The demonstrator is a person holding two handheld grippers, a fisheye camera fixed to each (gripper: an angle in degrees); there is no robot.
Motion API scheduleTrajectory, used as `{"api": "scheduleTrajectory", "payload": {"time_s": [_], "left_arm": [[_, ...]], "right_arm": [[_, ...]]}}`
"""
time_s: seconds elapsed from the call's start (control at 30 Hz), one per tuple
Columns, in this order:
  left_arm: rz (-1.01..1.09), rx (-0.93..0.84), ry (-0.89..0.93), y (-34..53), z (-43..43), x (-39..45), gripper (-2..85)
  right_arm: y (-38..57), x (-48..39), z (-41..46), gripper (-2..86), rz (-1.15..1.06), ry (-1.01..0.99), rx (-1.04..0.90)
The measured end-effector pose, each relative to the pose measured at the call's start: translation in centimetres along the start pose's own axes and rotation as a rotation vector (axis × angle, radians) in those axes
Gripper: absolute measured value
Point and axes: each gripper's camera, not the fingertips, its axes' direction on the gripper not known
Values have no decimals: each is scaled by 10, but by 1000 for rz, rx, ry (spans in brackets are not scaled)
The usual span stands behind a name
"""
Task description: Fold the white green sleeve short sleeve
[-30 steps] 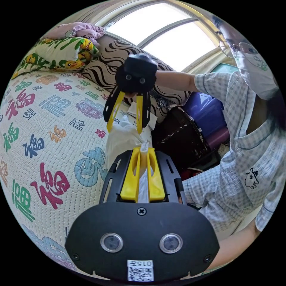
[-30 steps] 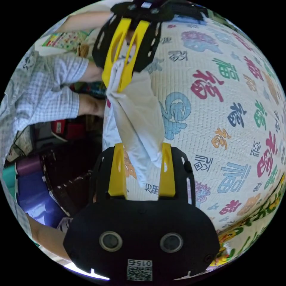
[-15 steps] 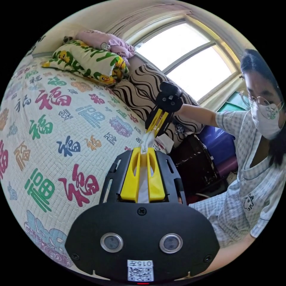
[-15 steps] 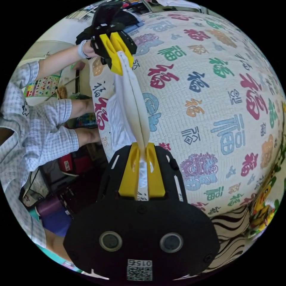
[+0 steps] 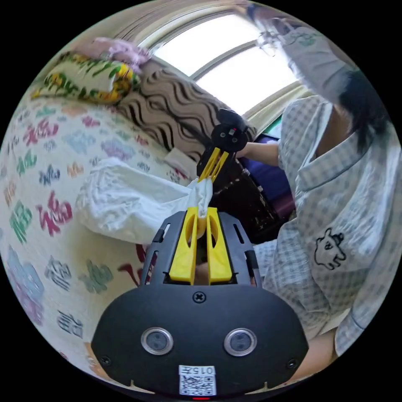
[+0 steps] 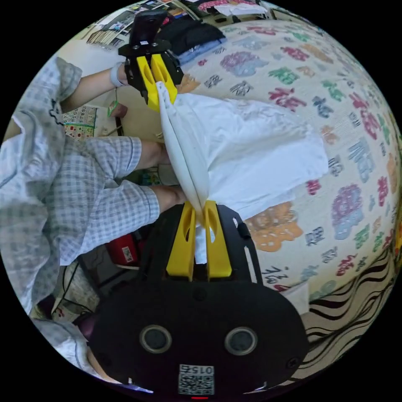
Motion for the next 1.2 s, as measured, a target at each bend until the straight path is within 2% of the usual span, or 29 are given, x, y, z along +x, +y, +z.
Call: {"api": "scheduleTrajectory", "payload": {"time_s": [0.13, 0.23, 0.6, 0.83, 0.93, 1.07, 1.2], "left_arm": [[-157, -140, 80, 34, 40, -26, 10], [-190, -157, 137, 37, 49, -41, 10], [-369, 111, 98, -3, 18, -142, 10], [-544, 77, 35, -28, 32, -226, 12], [-538, 32, 1, -42, 36, -241, 15], [-574, -5, -18, -52, 41, -254, 23], [-622, -15, -202, -65, 30, -247, 39]], "right_arm": [[-5, -4, 60, 42, 24, -127, -117], [-2, -2, 72, 43, 6, -186, -151], [5, 123, 27, 45, 48, -427, -45], [-10, 205, 49, 44, 7, -393, -164], [-8, 219, 53, 47, -17, -406, -208], [15, 232, 46, 60, 49, -309, -168], [68, 244, 21, 44, 249, -177, -14]]}}
